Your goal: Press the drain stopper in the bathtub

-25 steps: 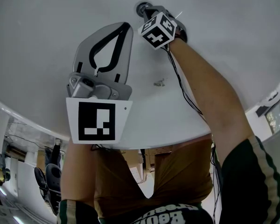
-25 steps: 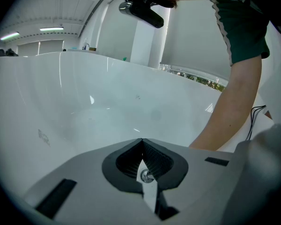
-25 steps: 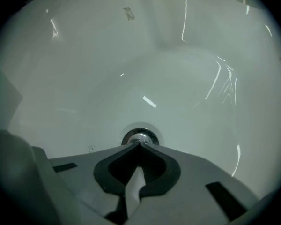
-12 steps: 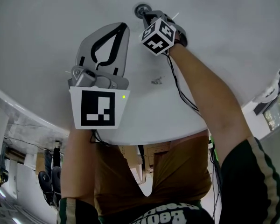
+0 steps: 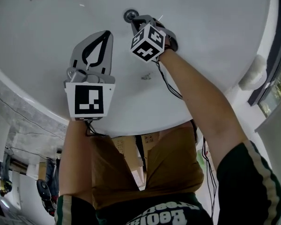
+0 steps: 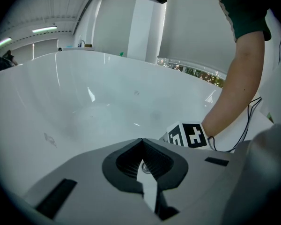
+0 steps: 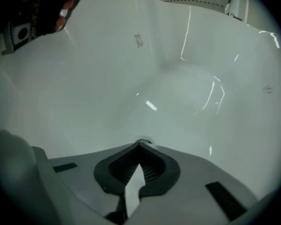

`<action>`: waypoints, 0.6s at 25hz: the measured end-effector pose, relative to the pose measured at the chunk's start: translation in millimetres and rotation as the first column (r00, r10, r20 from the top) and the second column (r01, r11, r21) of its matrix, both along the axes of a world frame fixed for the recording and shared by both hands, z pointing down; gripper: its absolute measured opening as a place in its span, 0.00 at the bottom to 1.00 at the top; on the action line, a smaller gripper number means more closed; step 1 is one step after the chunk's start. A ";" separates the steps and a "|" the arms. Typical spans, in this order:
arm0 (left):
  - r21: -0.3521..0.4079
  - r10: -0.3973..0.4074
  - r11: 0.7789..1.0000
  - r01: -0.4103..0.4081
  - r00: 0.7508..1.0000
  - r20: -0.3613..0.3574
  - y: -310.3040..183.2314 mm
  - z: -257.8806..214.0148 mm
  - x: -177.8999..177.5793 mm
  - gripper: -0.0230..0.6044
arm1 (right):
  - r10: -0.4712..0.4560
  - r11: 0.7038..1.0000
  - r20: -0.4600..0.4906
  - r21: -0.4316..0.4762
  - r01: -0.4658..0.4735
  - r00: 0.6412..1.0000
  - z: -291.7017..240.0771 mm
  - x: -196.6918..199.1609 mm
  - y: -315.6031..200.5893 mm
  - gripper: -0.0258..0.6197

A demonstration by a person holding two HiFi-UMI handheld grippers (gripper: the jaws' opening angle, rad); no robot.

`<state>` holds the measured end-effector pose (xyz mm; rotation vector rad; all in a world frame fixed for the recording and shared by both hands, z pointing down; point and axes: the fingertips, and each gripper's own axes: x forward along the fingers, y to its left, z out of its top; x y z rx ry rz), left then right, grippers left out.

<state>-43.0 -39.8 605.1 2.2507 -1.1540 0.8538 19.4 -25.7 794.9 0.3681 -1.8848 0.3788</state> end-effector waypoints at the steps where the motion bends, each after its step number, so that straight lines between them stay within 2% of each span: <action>1: -0.002 0.006 1.000 -0.006 1.000 0.004 1.6 -5.0 2.8 0.05 | 0.007 1.000 0.004 0.005 -0.007 1.000 -8.6 0.9 -1.1 0.05; 6: -0.017 0.044 0.999 -0.043 0.999 0.013 12.8 -34.0 16.7 0.05 | 0.038 0.999 0.033 0.018 -0.039 0.999 -55.8 3.0 -2.6 0.05; 15: 0.040 0.069 0.997 -0.071 0.997 0.038 2.8 -101.5 15.2 0.05 | 0.167 0.985 0.103 0.028 -0.171 0.981 -138.9 3.7 -10.3 0.05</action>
